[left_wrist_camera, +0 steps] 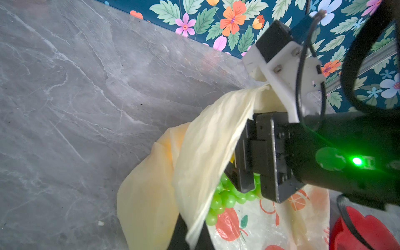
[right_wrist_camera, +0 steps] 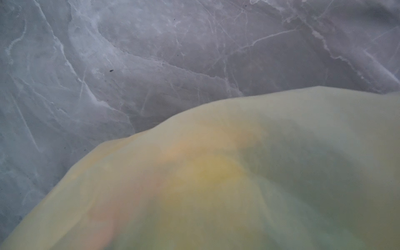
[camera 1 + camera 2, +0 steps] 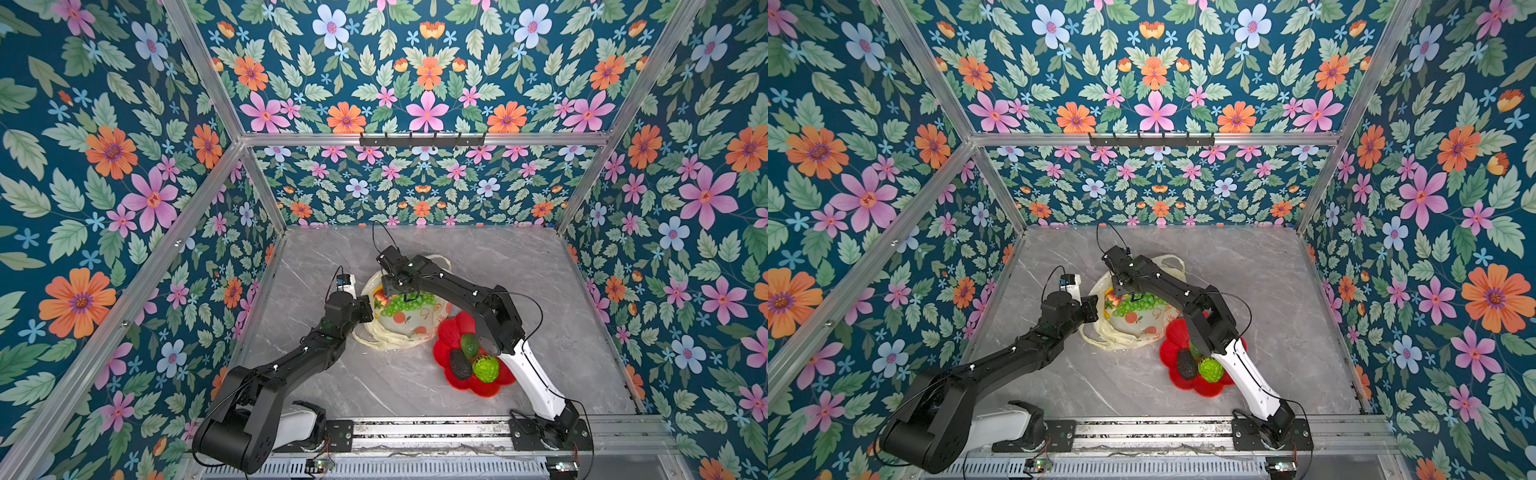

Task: Take fruits out of the plastic bag
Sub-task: Pick up the fruit from the plastic bag.

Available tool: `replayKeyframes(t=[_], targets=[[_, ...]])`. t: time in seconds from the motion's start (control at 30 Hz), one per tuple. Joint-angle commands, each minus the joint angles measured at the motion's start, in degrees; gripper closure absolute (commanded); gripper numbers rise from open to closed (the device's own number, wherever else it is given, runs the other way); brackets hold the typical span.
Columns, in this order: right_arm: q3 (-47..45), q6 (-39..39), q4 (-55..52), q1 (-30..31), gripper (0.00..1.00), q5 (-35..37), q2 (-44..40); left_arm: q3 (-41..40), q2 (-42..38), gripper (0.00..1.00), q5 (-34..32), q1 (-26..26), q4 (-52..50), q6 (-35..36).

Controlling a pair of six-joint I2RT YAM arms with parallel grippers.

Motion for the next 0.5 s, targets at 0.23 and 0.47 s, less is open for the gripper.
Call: replayKeyframes(t=[0.23,0.47], targets=[[0.4,-0.92,-1.39,0.06,0.37,-1.45,-1.08,0.15,-0.22,1.0,-0.48,-0.01,0.83,0.95],[-0.89,-1.14,-1.86,0.31,0.37,-5.58,-5.42,0.59,0.33,1.0,-0.83,0.02,0.28,0.95]])
